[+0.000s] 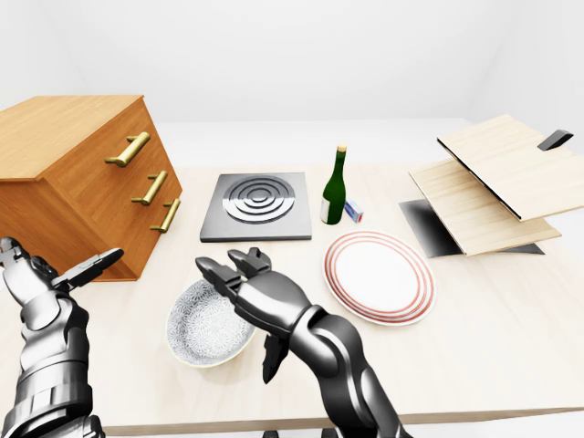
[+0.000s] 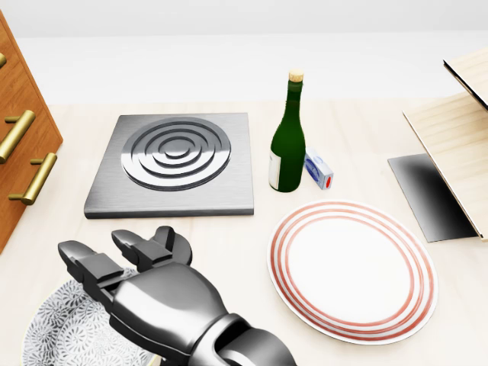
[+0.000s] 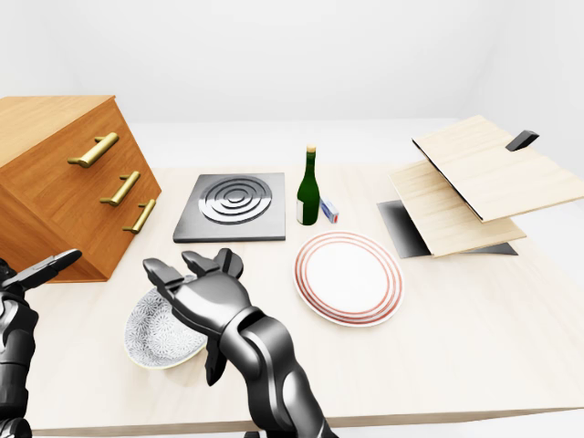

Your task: Pick up the akita bowl and put it on the plate.

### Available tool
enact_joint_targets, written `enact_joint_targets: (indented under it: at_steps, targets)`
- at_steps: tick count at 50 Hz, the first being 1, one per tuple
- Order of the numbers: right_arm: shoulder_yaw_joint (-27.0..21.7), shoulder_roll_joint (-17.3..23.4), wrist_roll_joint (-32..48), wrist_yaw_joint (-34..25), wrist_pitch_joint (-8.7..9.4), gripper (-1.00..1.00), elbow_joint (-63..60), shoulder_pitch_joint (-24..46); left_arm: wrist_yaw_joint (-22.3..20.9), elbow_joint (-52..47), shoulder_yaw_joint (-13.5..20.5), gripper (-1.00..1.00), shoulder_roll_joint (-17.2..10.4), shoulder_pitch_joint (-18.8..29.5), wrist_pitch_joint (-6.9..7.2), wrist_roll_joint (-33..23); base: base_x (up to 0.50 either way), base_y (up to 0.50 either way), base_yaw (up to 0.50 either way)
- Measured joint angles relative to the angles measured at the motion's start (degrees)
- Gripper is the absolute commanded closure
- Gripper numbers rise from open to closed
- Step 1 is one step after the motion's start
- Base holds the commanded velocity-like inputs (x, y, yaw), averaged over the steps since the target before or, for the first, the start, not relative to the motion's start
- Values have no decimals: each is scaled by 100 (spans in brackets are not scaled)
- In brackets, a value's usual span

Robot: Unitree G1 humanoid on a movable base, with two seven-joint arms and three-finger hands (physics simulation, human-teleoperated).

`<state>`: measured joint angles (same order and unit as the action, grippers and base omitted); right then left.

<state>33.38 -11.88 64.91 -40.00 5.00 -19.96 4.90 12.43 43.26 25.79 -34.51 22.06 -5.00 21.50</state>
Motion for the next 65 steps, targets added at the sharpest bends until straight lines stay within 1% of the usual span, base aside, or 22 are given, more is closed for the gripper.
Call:
enact_joint_targets:
  at_steps: [44,65]
  targets:
    - [-19,-156,-325,0,0,-100,914,199,-5,-14,2,-100,9,0,0,-6,0,0,0]
    - [77,-190,-290,0,0,-100,1041,175,0,38,-16,-100,8,32,0,-4,0,0,0]
